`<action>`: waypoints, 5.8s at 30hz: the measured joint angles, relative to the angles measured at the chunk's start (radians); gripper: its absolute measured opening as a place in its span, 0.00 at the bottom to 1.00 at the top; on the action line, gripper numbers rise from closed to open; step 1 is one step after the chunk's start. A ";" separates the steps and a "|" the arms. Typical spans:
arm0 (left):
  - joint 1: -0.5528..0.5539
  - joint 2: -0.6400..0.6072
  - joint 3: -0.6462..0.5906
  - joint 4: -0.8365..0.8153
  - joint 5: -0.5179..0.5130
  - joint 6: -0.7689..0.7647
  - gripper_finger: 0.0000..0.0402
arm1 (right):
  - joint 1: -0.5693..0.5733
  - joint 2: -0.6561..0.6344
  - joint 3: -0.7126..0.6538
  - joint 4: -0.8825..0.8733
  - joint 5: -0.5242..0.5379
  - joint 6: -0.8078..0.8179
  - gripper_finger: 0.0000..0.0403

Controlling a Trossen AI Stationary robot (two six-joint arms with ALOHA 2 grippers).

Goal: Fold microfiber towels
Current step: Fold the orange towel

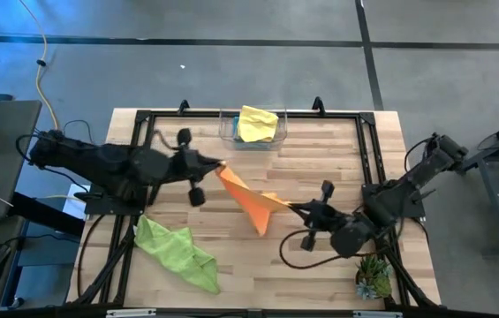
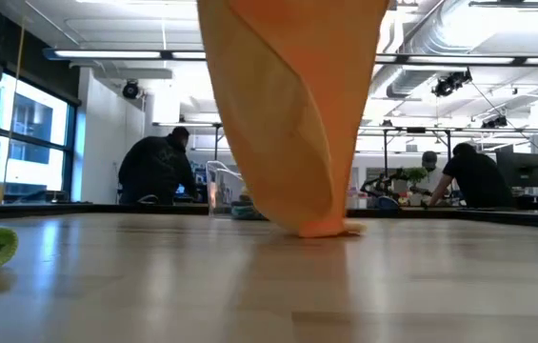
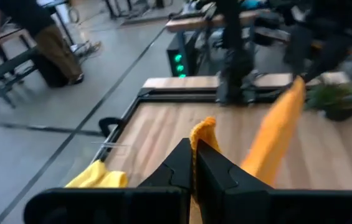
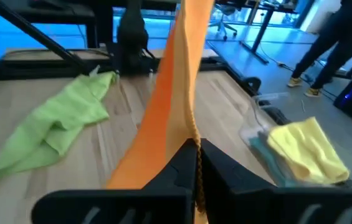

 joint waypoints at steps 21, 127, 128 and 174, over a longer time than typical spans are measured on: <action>-0.499 -0.105 0.000 0.154 -0.234 -0.008 0.00 | 0.117 0.121 0.714 -0.607 -0.031 0.144 0.00; 0.110 -0.042 -0.816 0.523 -0.170 0.135 0.00 | -0.505 0.004 -0.244 -0.038 -0.426 -0.355 0.00; 0.082 -0.042 -0.816 0.513 -0.169 0.125 0.00 | -0.477 0.004 -0.244 -0.038 -0.431 -0.326 0.00; -0.174 -0.033 -0.782 0.290 0.149 -0.192 0.09 | -0.258 0.177 -0.284 0.232 -0.722 0.062 0.17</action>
